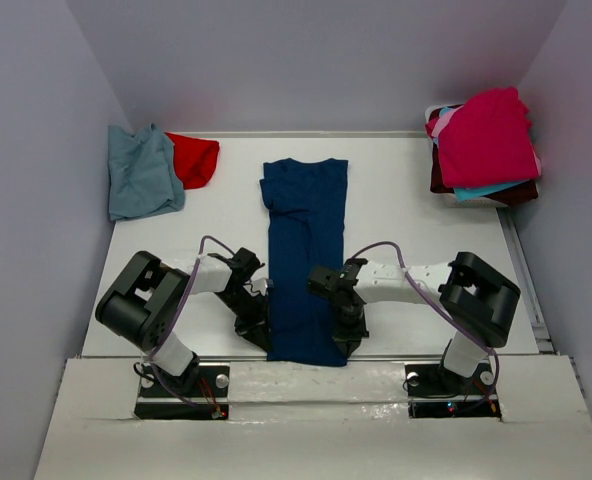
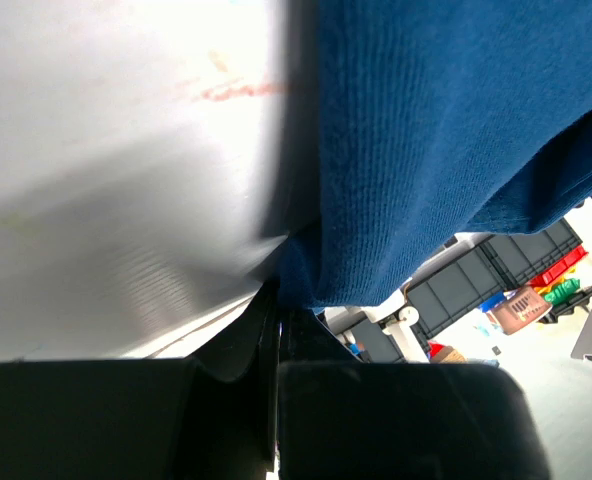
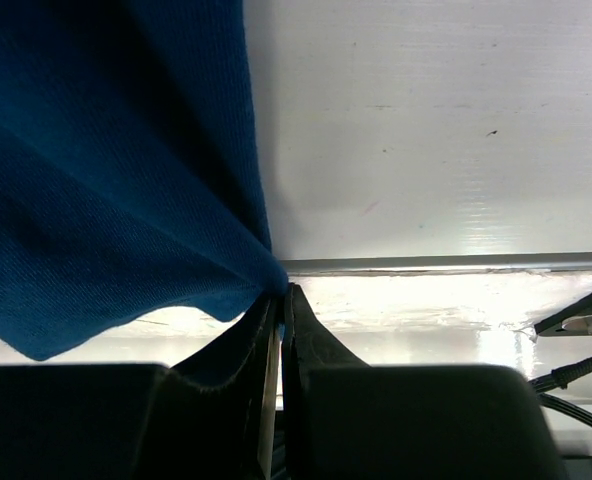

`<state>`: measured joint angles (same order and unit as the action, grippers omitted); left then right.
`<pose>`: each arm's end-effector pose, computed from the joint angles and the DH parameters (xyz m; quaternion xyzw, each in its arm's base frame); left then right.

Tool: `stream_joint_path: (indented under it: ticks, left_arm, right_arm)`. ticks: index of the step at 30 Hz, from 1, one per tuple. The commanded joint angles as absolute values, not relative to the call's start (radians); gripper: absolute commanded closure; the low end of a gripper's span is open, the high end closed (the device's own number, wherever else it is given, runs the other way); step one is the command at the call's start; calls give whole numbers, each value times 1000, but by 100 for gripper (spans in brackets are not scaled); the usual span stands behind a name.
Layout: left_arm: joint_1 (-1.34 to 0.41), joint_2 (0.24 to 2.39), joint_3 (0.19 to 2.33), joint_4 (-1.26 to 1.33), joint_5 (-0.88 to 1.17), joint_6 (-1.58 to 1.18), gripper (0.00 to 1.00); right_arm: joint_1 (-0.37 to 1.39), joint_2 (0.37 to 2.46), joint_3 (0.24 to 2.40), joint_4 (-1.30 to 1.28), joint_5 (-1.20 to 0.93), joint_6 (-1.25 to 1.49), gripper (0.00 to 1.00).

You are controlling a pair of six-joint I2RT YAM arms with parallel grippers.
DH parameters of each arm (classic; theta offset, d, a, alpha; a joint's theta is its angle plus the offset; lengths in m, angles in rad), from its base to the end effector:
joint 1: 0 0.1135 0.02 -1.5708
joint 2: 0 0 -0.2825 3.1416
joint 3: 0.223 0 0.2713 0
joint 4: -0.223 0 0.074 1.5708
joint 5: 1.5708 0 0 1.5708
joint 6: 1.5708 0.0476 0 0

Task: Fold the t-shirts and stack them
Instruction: Fold the tshirt

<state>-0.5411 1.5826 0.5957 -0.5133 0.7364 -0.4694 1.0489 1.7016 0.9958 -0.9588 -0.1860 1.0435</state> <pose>0.1781 -0.1443 0.0993 -0.0461 -0.9313 0.3307 0.1453 0.1349 0.2522 0.1474 -0.0017 -0.9946 -0.0061 0.1037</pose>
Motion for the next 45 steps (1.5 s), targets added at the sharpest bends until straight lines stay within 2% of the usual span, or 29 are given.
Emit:
stream_joint_path:
  ticks: [1,4,5,8,10,11,15,17,21,25,29,34,39,45]
  left_arm:
    - [-532,1574,568,-558,690,-456,94]
    - [-523,1571,571,-561,689,-454,94]
    - [-523,1574,572,-563,687,-453,94]
    - [-523,1575,571,-565,684,-451,94]
    - [-523,1575,571,-566,684,-449,94]
    - [-523,1575,572,-565,684,-449,94]
    - [-523,1568,584,-580,686,-446,94]
    - [-523,1554,600,-591,669,-443,94]
    - [-523,1522,641,-620,640,-442,72]
    - [-523,1490,672,-646,623,-440,58]
    - [-523,1448,680,-663,609,-445,50]
    - [-523,1402,658,-660,612,-456,45]
    - [-523,1352,606,-603,647,-486,30]
    - [-523,1305,493,-485,706,-541,28]
  right_arm:
    - [1062,1686,991,-992,-158,1054,89]
    - [1062,1672,973,-974,-167,1060,81]
    - [1062,1667,970,-970,-169,1065,74]
    - [1062,1661,968,-966,-166,1068,61]
    - [1062,1660,969,-965,-163,1069,57]
    - [1062,1655,969,-963,-163,1072,52]
    - [1062,1640,986,-953,-158,1074,46]
    - [1062,1632,999,-946,-155,1072,44]
    - [1062,1612,1008,-939,-137,1086,43]
    - [1062,1545,980,-920,-117,1127,41]
    - [1062,1448,931,-894,-106,1183,39]
    - [1062,1327,827,-795,-106,1287,36]
    - [1062,1238,686,-666,-135,1386,35]
    - [1062,1170,563,-532,-132,1479,35]
